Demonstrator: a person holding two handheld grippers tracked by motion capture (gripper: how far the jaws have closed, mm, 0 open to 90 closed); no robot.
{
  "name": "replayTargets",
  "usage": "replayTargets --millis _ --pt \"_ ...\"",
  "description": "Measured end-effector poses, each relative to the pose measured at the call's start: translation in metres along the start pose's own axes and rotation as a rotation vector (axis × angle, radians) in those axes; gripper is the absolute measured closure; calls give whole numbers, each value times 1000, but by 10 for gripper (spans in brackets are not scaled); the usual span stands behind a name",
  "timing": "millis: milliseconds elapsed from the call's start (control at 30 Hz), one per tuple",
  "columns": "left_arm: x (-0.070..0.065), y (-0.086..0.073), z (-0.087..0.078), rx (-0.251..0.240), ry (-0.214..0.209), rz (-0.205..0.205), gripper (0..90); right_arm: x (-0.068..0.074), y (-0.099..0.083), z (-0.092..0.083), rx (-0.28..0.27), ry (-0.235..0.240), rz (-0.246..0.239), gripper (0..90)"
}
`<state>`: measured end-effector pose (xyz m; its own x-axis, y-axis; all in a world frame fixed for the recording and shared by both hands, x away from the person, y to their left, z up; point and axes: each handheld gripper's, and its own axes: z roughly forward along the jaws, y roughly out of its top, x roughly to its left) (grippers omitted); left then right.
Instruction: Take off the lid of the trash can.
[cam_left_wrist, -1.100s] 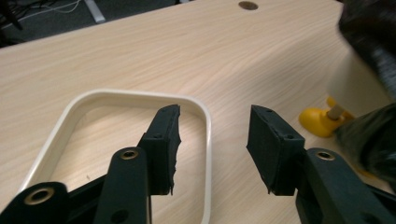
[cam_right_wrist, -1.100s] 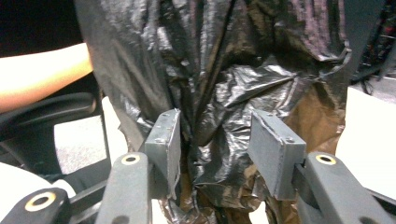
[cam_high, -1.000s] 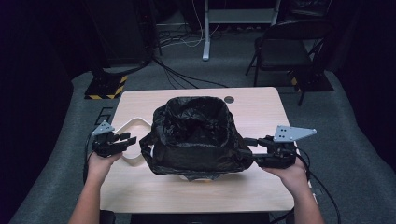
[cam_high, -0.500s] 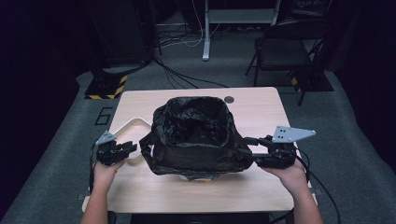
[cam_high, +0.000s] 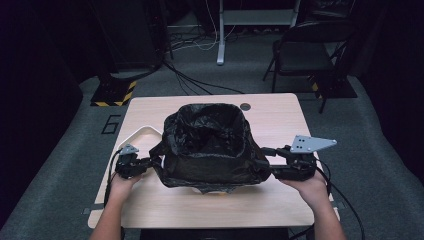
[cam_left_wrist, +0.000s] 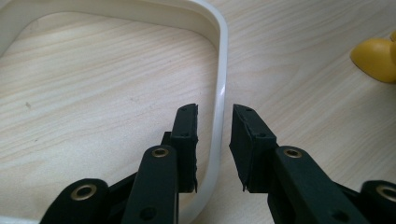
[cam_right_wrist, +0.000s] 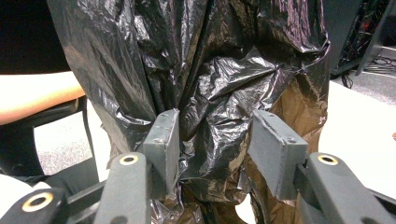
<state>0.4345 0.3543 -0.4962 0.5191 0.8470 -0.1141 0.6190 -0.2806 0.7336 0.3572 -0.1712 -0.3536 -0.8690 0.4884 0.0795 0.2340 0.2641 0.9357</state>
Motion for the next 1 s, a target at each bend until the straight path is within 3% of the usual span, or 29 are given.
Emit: replayTargets --millis 400,467,567,800,900,1000 --pt "-8 3 19 68 13 45 798 1 -1 4 10 0 -5 518" --pt "-10 2 20 79 18 67 817 2 -1 4 12 1 0 519" --pt "-13 3 18 92 18 95 838 2 -1 5 11 6 -7 519" --pt "-12 9 6 65 -1 95 838 2 0 3 6 4 -5 519" --pt "-9 13 -2 53 -15 66 838 2 0 1 -3 -2 -5 520" --pt "-8 15 -6 47 -23 69 838 2 0 1 -3 -4 -1 520"
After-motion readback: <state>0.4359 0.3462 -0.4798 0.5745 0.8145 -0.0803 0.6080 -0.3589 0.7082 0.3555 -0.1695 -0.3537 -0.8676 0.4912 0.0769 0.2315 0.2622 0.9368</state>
